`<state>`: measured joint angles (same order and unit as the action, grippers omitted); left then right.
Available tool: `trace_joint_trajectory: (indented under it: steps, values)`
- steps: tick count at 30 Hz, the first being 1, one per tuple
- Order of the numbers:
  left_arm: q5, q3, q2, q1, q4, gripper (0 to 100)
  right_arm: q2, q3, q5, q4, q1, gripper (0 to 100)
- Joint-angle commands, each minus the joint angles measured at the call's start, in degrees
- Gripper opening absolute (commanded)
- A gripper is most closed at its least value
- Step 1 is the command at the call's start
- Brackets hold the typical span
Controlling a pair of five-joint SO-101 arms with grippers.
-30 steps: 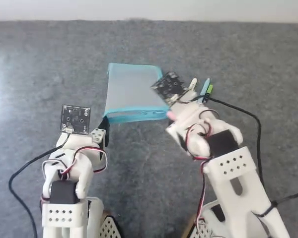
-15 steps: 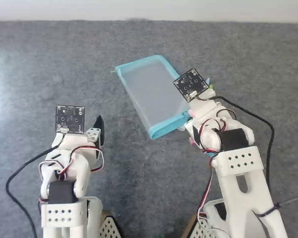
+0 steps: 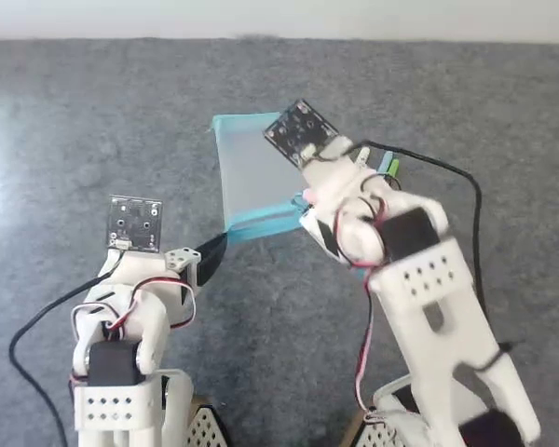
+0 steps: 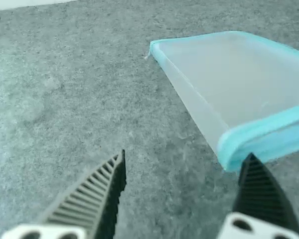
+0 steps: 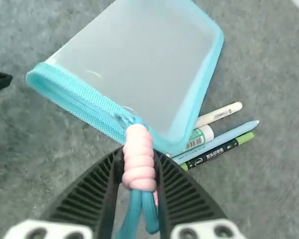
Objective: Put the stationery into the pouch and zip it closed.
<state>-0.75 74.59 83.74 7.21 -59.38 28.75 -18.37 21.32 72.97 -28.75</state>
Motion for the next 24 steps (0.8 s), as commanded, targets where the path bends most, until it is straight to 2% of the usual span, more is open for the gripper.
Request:
trace_joint_trajectory:
  steps: [1,10,24]
  values:
    - [-0.4,-2.5,0.5,-0.4,2.0,35,-0.6,5.2,-1.1,1.3,-0.7,0.6]
    - [-0.5,0.3,0.5,-0.5,4.9,35,-0.4,7.6,-3.0,1.8,-4.6,0.6]
    - [-0.6,2.5,0.4,0.0,9.1,35,-0.2,14.0,-2.7,10.9,-5.0,0.6]
